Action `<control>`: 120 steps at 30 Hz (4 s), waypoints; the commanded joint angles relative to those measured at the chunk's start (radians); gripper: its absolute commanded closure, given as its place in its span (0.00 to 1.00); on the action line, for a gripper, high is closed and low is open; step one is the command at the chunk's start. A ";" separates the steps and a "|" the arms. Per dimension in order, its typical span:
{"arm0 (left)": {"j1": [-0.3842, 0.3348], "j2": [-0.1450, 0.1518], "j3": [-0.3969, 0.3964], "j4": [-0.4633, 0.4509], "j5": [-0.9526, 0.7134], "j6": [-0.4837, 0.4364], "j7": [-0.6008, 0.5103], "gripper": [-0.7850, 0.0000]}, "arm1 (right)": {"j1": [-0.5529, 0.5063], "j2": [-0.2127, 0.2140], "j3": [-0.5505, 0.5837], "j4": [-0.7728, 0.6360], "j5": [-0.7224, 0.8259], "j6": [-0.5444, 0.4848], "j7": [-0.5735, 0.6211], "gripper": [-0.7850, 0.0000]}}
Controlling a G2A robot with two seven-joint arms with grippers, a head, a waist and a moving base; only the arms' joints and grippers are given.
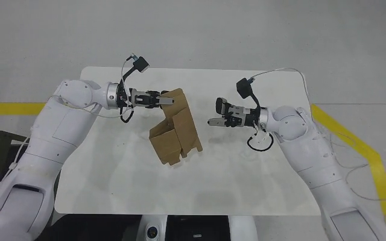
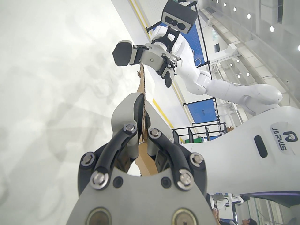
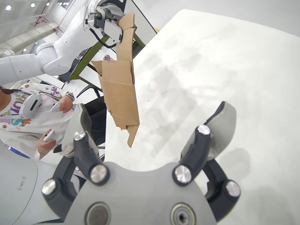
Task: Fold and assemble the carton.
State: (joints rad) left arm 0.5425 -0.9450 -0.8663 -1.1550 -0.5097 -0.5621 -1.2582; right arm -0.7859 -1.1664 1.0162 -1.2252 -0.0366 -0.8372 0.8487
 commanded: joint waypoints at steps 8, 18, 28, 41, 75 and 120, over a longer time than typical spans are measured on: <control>-0.001 0.000 0.072 -0.045 -0.018 -0.021 0.021 1.00 | 0.062 -0.029 -0.101 0.082 0.093 -0.065 0.028 0.00; -0.012 0.011 0.111 -0.060 -0.025 -0.041 0.041 1.00 | 0.134 -0.061 -0.248 0.137 0.174 -0.085 0.050 0.15; -0.030 0.021 0.141 -0.057 -0.045 -0.049 0.049 1.00 | 0.202 -0.072 -0.391 0.183 0.247 -0.109 0.025 0.80; -0.048 0.034 0.165 -0.047 -0.066 -0.058 0.058 0.00 | 0.260 -0.058 -0.525 0.214 0.331 -0.159 -0.025 1.00; 0.088 0.115 0.109 -0.089 0.115 -0.226 0.226 0.00 | 0.204 -0.045 -0.389 0.296 0.387 -0.163 -0.212 1.00; 0.070 0.130 0.138 -0.114 -0.065 -0.005 0.005 1.00 | 0.134 -0.030 -0.216 0.260 0.353 -0.097 -0.060 0.00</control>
State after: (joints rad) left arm 0.6189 -0.8158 -0.7279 -1.2733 -0.5670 -0.5836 -1.2378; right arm -0.6502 -1.2014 0.7910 -0.9623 0.3146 -0.9388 0.7681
